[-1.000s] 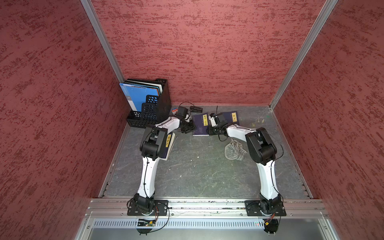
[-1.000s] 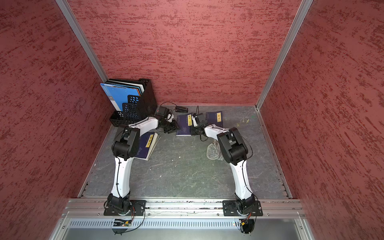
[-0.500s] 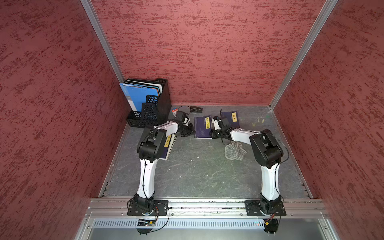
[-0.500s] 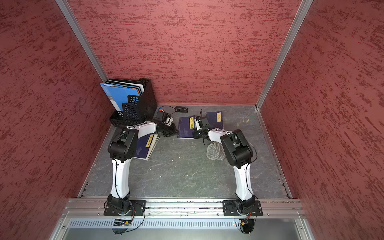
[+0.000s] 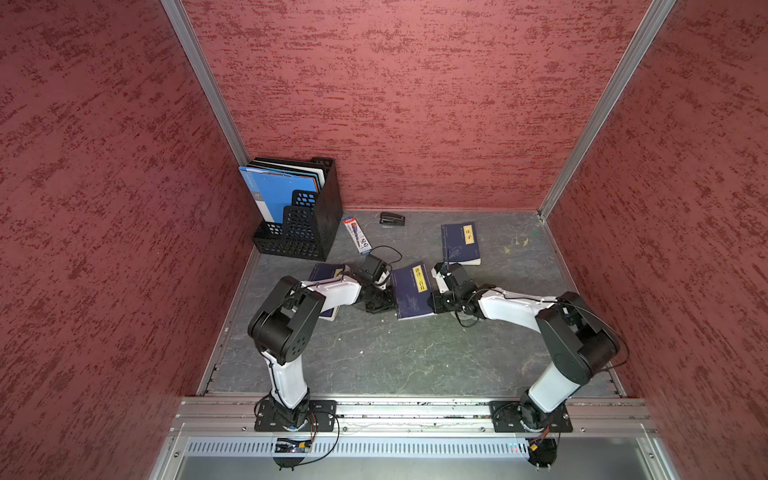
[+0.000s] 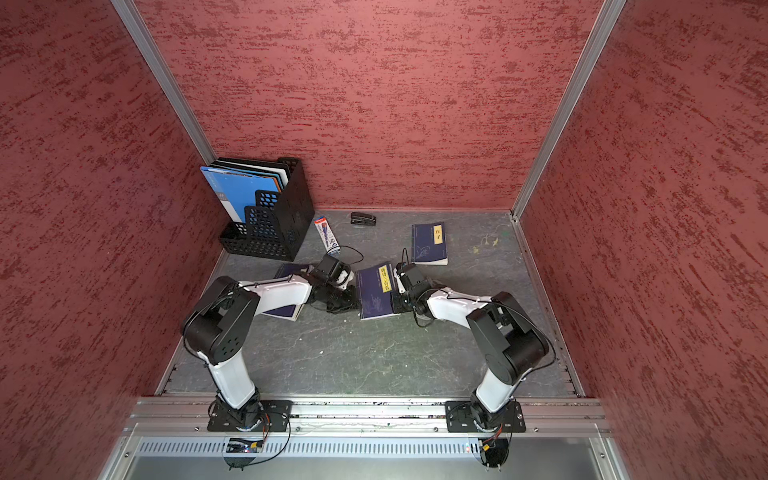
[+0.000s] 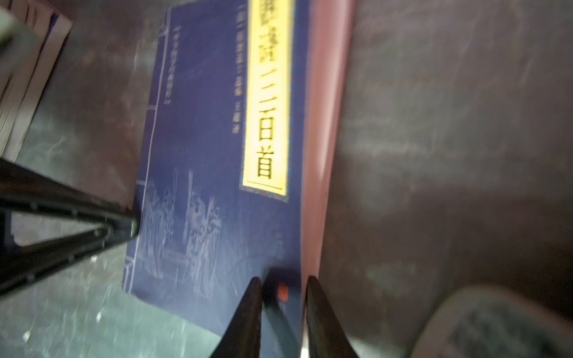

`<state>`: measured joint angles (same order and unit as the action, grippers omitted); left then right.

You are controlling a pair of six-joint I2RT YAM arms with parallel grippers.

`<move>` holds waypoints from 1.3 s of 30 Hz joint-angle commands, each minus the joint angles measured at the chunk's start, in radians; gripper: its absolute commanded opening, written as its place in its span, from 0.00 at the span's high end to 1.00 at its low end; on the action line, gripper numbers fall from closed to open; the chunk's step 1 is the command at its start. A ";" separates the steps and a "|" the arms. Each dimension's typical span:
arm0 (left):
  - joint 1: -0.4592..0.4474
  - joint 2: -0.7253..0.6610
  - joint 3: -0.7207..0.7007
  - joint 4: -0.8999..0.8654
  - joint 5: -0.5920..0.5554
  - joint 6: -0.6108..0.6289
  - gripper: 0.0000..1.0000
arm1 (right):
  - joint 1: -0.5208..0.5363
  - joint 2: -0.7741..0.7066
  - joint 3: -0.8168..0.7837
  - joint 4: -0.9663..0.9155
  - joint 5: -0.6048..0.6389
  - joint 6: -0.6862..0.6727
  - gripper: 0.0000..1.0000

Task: Wipe the cover of the book
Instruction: Move the book to the center of the board, then pick up the cleaning item at the center of the board.

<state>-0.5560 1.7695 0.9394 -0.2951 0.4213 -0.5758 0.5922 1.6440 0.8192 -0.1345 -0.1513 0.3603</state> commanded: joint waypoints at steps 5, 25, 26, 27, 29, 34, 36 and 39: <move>-0.047 -0.106 -0.055 -0.016 -0.055 -0.023 0.85 | 0.058 -0.107 -0.050 -0.074 0.008 0.069 0.75; 0.086 -0.278 0.017 -0.220 -0.085 0.122 0.49 | -0.061 -0.219 0.081 -0.410 0.456 0.097 0.18; 0.091 -0.282 0.022 -0.226 -0.081 0.128 0.48 | -0.062 -0.206 0.073 -0.407 0.457 0.105 0.18; 0.093 -0.285 0.025 -0.229 -0.076 0.134 0.48 | -0.061 -0.196 0.068 -0.398 0.457 0.108 0.18; 0.099 -0.286 0.034 -0.238 -0.065 0.143 0.48 | -0.061 -0.156 0.059 -0.386 0.455 0.111 0.17; 0.111 -0.285 0.041 -0.244 -0.050 0.160 0.48 | -0.064 -0.103 0.038 -0.357 0.435 0.102 0.16; 0.116 -0.283 0.036 -0.240 -0.046 0.162 0.48 | -0.069 -0.085 0.024 -0.343 0.429 0.095 0.15; 0.121 -0.280 0.027 -0.229 -0.041 0.159 0.48 | -0.085 -0.056 0.006 -0.314 0.427 0.086 0.15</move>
<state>-0.4435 1.4967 0.9634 -0.5236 0.3637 -0.4358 0.5247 1.5696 0.8402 -0.4915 0.2699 0.4522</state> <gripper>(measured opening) 0.524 0.848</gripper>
